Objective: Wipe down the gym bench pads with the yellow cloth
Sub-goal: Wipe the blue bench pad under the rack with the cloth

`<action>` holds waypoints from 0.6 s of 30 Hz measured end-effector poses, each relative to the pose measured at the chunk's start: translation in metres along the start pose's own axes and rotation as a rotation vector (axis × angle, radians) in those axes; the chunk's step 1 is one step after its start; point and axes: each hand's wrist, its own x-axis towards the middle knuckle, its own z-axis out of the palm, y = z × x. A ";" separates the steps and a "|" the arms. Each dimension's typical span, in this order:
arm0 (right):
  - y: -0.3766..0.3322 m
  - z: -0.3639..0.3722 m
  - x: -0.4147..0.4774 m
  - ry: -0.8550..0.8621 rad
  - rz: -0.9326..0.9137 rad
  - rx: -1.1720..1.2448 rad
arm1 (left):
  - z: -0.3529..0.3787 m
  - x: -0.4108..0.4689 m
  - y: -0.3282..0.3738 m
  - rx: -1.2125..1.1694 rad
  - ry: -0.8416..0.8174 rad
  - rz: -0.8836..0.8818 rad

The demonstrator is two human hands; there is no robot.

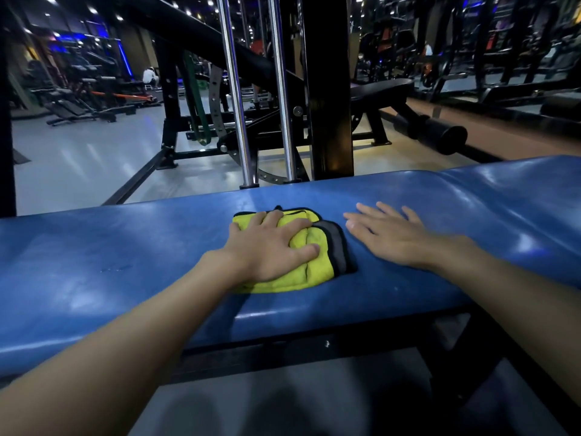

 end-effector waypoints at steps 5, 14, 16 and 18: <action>0.005 0.009 0.001 0.008 -0.005 0.005 | -0.007 0.060 -0.013 -0.003 0.008 -0.045; 0.003 0.009 0.001 0.035 -0.025 -0.068 | -0.021 0.149 -0.028 -0.068 -0.032 -0.122; 0.003 0.009 0.002 0.040 -0.020 -0.063 | -0.021 0.154 -0.028 -0.089 -0.025 -0.134; 0.003 0.009 0.002 0.039 -0.013 -0.057 | -0.021 0.152 -0.027 -0.077 -0.016 -0.136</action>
